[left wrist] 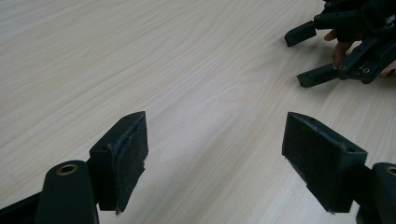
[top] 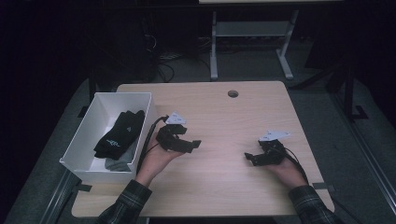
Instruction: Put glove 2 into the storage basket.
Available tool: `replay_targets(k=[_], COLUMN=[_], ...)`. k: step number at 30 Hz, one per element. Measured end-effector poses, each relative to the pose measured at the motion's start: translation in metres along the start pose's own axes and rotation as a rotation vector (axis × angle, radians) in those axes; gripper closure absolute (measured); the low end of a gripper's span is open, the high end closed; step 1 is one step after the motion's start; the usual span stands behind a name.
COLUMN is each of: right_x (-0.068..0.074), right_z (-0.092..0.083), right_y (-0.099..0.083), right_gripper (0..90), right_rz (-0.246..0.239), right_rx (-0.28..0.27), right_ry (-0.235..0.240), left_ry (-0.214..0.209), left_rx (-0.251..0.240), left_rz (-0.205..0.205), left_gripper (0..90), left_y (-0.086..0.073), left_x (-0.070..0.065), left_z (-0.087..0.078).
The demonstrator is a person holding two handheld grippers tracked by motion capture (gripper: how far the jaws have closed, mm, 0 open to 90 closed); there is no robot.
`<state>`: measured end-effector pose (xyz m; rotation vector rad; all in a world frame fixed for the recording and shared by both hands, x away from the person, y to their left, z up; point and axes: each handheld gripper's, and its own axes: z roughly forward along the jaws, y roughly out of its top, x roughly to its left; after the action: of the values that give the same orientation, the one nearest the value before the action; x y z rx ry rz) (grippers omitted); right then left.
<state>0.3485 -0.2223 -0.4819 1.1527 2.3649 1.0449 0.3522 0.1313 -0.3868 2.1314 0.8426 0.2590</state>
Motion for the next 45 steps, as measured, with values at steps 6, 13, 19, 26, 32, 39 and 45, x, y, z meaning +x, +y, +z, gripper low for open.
replay_targets(k=[6,13,19,26,32,39,45], right_x=[0.0,0.0,0.0,0.0,0.0,0.0,0.001], right_z=[0.0,0.0,0.0,0.0,0.0,0.0,0.0], right_y=[0.0,0.0,0.0,0.0,0.0,0.0,0.0], right_gripper=[16.8,16.8,16.8,16.8,16.8,16.8,16.8], right_rz=[0.0,-0.001,-0.001,-0.001,-0.001,-0.003,-0.002], right_rx=[0.0,0.0,0.0,0.0,0.0,0.0,0.001], right_ry=[0.0,-0.001,-0.001,-0.001,-0.001,0.001,0.003], left_ry=[0.001,-0.005,-0.002,-0.01,-0.012,-0.003,-0.014], left_rx=[0.012,0.022,0.016,0.063,0.097,0.109,0.068], left_rz=[0.019,0.029,0.038,0.067,0.099,0.139,0.15], left_gripper=[22.1,21.9,21.9,20.5,19.3,15.3,12.9], left_y=[-0.011,-0.027,-0.036,-0.049,-0.056,-0.064,-0.068], left_x=[-0.006,-0.009,-0.01,-0.013,-0.015,-0.016,-0.015], left_z=[0.011,0.022,0.03,0.045,0.054,0.062,0.063])
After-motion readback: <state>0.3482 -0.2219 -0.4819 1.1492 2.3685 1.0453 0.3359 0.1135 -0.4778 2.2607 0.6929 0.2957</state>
